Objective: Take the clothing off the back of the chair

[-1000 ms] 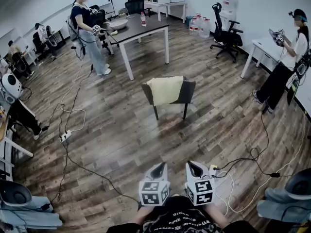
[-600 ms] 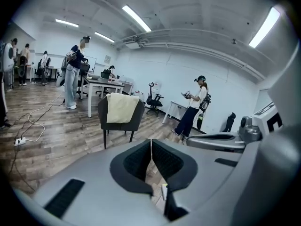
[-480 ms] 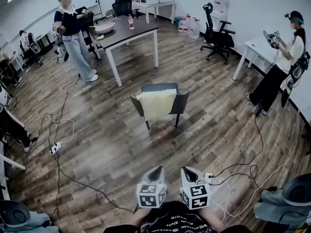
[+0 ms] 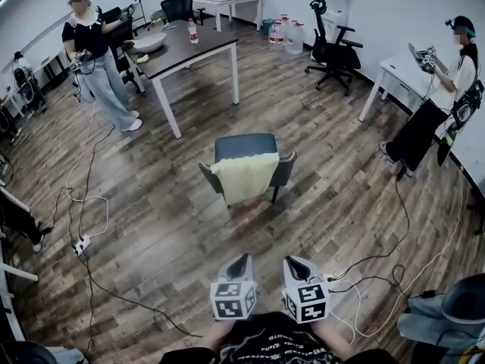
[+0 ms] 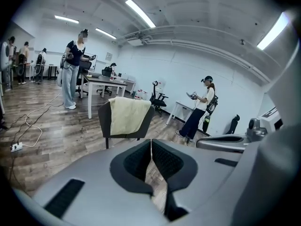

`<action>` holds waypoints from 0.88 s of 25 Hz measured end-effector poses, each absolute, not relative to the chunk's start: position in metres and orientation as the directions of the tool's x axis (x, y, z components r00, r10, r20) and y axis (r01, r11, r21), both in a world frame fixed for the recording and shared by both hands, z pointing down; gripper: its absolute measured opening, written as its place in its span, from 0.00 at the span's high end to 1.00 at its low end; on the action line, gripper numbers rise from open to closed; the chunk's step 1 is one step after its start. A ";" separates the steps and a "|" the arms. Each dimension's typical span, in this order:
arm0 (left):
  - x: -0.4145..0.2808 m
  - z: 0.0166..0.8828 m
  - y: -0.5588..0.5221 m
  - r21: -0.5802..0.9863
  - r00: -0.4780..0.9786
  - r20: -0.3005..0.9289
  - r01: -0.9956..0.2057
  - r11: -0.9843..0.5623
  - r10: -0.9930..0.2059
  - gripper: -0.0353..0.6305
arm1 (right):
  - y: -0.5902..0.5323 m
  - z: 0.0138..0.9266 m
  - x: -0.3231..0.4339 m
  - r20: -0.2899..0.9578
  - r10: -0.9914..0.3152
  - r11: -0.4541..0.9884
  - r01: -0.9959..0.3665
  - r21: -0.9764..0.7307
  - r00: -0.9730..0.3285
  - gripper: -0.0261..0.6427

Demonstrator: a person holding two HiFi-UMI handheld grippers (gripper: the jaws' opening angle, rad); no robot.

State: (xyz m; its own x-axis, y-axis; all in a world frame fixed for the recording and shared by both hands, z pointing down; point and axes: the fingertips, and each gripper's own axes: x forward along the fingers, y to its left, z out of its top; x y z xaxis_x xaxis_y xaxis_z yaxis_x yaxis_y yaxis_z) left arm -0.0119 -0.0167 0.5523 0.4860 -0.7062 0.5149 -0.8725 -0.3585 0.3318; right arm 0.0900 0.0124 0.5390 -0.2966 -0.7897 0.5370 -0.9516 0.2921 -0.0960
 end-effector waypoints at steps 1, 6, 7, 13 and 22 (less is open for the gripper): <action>-0.014 0.551 -0.024 0.336 0.490 0.513 -0.870 -0.361 -0.705 0.92 | 0.006 0.539 0.088 0.540 -0.789 0.287 -0.953 -0.100 -0.294 0.95; -0.020 0.553 -0.054 0.352 0.527 0.517 -0.849 -0.393 -0.675 0.92 | -0.027 0.541 0.078 0.547 -0.792 0.253 -0.961 -0.109 -0.270 0.95; -0.022 0.554 -0.060 0.354 0.532 0.521 -0.846 -0.398 -0.668 0.92 | -0.033 0.541 0.077 0.545 -0.795 0.244 -0.963 -0.112 -0.265 0.95; -0.034 0.555 -0.091 0.370 0.559 0.523 -0.829 -0.419 -0.644 0.92 | -0.067 0.548 0.072 0.549 -0.802 0.182 -0.972 -0.150 -0.235 0.95; -0.047 0.552 -0.121 0.358 0.552 0.509 -0.833 -0.422 -0.660 0.92 | -0.096 0.552 0.054 0.546 -0.794 0.192 -0.962 -0.195 -0.269 0.95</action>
State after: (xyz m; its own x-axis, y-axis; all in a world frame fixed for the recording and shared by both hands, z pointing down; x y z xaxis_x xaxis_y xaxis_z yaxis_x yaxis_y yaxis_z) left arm -0.0474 -0.1215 0.5524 0.5524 -0.6597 0.5095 -0.8333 -0.4216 0.3576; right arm 0.0543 -0.0964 0.5523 -0.2691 -0.7937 0.5456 -0.9618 0.1924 -0.1946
